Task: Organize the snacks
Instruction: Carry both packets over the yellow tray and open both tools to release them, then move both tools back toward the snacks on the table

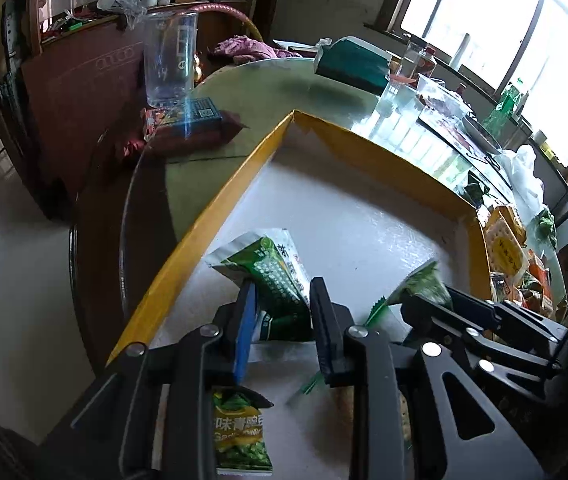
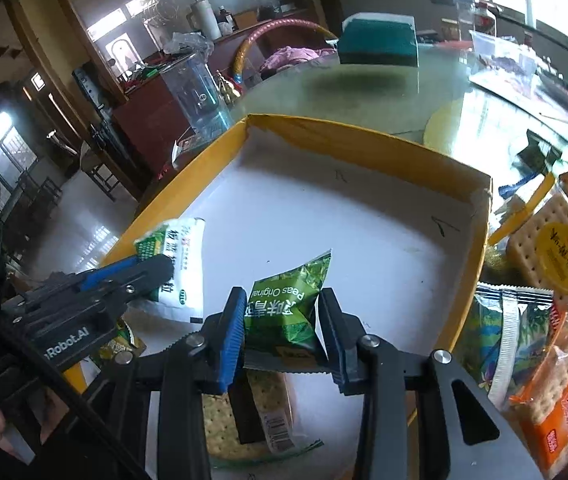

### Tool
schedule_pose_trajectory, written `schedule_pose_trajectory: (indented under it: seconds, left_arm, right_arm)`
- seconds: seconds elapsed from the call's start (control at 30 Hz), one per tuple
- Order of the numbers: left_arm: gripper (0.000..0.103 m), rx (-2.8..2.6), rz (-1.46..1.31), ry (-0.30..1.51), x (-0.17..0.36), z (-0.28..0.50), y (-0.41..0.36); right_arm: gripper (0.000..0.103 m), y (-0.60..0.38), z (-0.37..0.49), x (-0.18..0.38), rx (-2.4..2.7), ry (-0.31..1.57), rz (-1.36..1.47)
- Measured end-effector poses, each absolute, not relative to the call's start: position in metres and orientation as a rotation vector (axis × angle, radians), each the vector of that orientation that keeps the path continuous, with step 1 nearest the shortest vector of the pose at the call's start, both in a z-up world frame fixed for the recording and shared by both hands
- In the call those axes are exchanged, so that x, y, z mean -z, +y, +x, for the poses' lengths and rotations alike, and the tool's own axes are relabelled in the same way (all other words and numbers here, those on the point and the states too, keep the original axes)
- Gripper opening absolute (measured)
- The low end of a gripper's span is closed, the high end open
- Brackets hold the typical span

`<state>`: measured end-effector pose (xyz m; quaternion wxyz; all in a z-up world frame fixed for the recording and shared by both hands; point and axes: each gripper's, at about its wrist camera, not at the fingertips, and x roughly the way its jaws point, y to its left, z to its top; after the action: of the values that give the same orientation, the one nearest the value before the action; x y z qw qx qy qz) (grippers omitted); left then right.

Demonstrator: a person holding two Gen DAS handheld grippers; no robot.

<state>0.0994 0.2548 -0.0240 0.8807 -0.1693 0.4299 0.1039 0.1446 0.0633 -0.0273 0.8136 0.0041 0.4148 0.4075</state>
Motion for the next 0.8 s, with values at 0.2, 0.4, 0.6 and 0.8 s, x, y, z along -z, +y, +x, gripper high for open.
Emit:
schedule_pose_trajectory:
  seconds: [0.2,0.4,0.6,0.8]
  left_arm:
    - [0.063,-0.234,-0.303,0.816,0.005,0.083,0.234]
    - [0.077,-0.163,-0.347,0.728,-0.022,0.058,0.198]
    - [0.078,-0.041,-0.348,0.753,-0.028,0.059,0.140]
    - [0.078,0.031,-0.302,0.803,-0.022,0.070,0.095]
  right_arm:
    - [0.058,0.041,0.135,0.013,-0.911,0.835,0.078]
    - [0.069,-0.017,0.120,0.004,-0.957,0.774,0.215]
    - [0.069,-0.091,0.120,0.019,-0.849,0.777,0.302]
    - [0.069,-0.141,0.140,0.038,-0.708,0.811,0.267]
